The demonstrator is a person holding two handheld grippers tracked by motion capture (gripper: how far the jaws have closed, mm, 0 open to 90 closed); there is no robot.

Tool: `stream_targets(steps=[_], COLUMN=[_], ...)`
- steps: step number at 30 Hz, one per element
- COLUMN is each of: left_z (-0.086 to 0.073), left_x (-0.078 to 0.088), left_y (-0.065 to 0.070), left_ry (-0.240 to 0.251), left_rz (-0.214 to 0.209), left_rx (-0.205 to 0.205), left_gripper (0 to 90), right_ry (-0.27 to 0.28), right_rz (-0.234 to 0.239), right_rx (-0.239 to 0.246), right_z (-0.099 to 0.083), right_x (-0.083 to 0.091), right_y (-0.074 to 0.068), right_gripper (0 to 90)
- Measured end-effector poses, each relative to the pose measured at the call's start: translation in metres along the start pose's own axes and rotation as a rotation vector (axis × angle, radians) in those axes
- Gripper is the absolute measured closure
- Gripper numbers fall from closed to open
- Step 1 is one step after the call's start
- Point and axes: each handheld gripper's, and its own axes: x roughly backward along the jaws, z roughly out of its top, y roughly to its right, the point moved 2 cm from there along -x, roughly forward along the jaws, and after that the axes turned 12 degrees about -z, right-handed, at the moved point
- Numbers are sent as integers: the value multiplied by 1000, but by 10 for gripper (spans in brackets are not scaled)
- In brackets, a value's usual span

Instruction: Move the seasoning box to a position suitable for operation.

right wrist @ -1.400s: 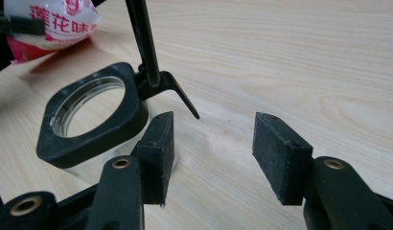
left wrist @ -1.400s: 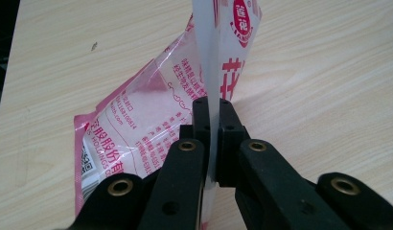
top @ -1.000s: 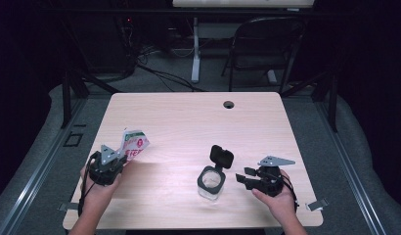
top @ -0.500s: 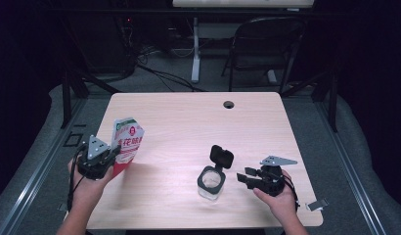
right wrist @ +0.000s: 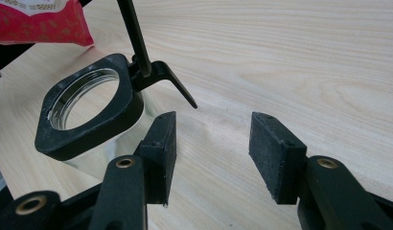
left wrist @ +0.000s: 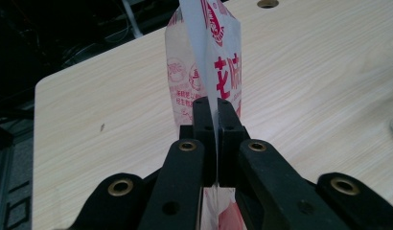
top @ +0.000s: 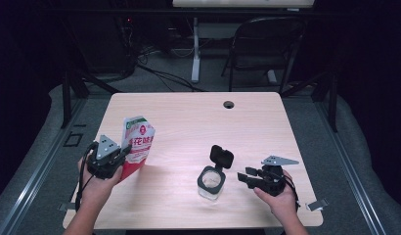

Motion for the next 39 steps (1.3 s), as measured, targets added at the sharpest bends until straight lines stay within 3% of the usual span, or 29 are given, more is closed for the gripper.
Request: stream_targets(steps=[16,25,39], left_z=[19,27,36], left_x=[-21,-33,-52], left_y=[30,47,72], left_ry=[21,32,47], left_rz=[-100,-151,-229], left_rx=[-40,-59,-83], left_gripper=[900,900,900], right_ry=[25,14,35], right_rz=[-2,-3,-11], right_rx=[-24,12,-15], right_z=[1,0,1], right_x=[2,2,5], right_y=[4,2,5], right_gripper=[559,616,650])
